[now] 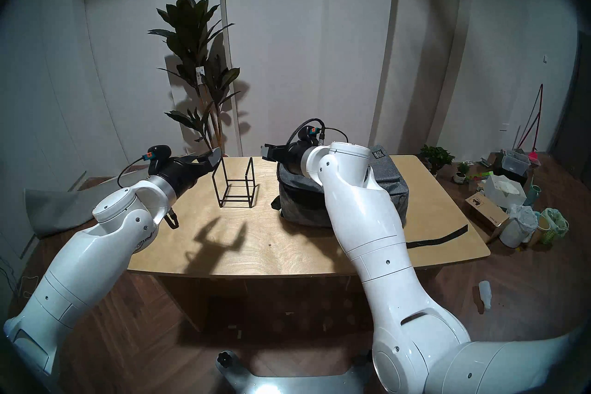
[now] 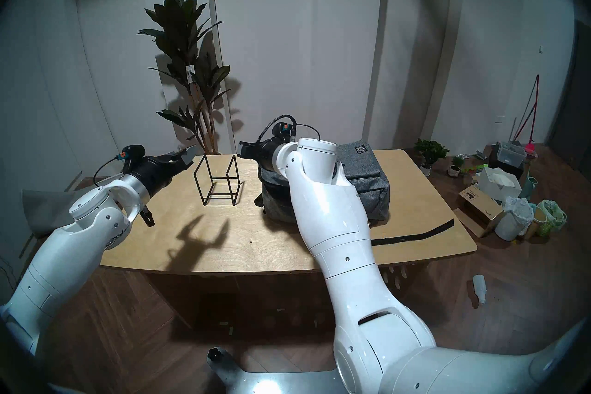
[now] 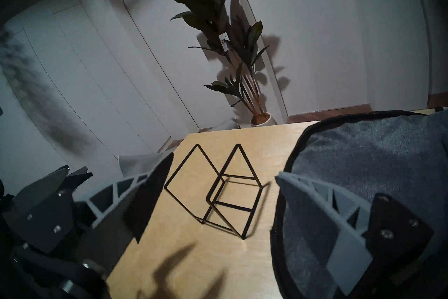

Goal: Put the book into the bag and close the bag

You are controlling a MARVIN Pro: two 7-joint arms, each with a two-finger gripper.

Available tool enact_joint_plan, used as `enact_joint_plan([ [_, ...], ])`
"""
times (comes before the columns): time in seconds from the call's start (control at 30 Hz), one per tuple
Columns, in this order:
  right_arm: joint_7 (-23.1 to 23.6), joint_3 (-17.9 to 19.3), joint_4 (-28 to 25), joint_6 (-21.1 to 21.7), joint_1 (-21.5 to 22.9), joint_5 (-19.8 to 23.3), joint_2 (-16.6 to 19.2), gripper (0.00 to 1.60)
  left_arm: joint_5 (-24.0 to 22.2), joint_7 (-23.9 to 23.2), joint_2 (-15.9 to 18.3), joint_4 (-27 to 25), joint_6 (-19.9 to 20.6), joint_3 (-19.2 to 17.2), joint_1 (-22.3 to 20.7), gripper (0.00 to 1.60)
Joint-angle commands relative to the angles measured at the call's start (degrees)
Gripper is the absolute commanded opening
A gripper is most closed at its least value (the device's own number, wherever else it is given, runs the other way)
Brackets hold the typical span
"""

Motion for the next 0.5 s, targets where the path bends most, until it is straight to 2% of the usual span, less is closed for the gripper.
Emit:
enact_joint_plan([
  [0.0, -3.1, 2.0, -2.8, -6.3, 2.8, -2.9, 0.7, 1.6, 0.6, -2.6, 2.4, -3.4, -3.4, -4.6, -0.2, 1.6],
  [0.23, -3.8, 0.7, -7.0, -12.3, -2.3, -8.3, 3.3, 1.6, 6.7, -2.4, 3.4, -2.5, -7.3, -4.9, 1.8, 1.6],
  [0.47, -5.0, 0.7, -6.4, -18.8, -6.5, -10.6, 3.5, 1.6, 14.2, 4.0, 1.2, 0.9, -10.3, -3.1, -0.3, 1.6],
])
